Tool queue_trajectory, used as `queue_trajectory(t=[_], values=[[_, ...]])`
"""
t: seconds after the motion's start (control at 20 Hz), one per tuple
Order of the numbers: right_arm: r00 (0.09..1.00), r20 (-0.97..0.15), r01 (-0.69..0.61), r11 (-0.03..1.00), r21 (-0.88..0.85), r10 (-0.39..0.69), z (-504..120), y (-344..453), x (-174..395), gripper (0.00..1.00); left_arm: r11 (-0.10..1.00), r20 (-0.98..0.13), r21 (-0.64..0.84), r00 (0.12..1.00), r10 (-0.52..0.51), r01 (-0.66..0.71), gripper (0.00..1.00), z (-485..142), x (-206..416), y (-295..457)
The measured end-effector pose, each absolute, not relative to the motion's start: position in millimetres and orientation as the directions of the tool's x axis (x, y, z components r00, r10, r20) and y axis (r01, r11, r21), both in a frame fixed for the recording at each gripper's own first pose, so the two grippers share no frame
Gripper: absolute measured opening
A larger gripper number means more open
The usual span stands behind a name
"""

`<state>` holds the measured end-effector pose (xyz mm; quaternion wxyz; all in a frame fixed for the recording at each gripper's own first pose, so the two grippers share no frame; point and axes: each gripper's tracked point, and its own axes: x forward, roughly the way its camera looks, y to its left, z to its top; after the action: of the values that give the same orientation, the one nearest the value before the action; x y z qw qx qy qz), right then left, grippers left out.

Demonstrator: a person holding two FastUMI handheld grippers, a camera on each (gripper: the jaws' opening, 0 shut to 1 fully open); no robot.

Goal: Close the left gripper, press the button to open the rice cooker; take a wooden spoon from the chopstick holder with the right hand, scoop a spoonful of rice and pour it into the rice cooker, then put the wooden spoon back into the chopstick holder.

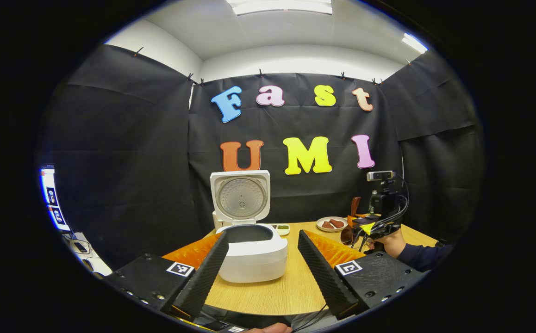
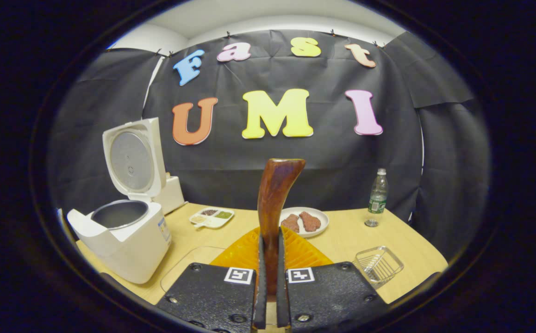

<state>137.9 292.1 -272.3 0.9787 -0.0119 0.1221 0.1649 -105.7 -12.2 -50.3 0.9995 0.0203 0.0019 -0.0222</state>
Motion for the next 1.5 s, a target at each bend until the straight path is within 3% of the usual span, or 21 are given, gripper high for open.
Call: queue_trajectory(t=[0.15,0.45,0.75,1.05,1.5], values=[[0.927,-0.289,-0.262,0.964,-0.046,0.238,-308.5,287.5,151.9,0.14,0.997,-0.012,0.042,0.998,-0.064,0.064,0.95,-55.3,-104.1,-15.4],[0.838,-0.395,-0.366,0.925,0.103,0.376,-333.6,328.3,127.1,0.14,0.997,-0.038,0.020,0.996,-0.076,0.077,0.95,-67.4,-100.2,-13.9],[0.783,-0.415,-0.409,0.886,0.217,0.463,-336.4,353.9,110.5,0.14,0.996,-0.055,0.037,0.995,-0.081,0.083,0.95,-73.6,-99.5,-15.7],[0.674,-0.415,-0.427,0.780,0.458,0.612,-335.5,370.5,99.0,0.14,0.992,-0.080,0.092,0.993,-0.084,0.092,0.95,-85.4,-92.8,-20.7],[0.689,-0.359,-0.214,0.650,0.729,0.629,-315.2,329.4,122.0,0.14,0.995,-0.068,0.067,0.996,-0.064,0.069,0.95,-84.6,-100.4,-13.5]])
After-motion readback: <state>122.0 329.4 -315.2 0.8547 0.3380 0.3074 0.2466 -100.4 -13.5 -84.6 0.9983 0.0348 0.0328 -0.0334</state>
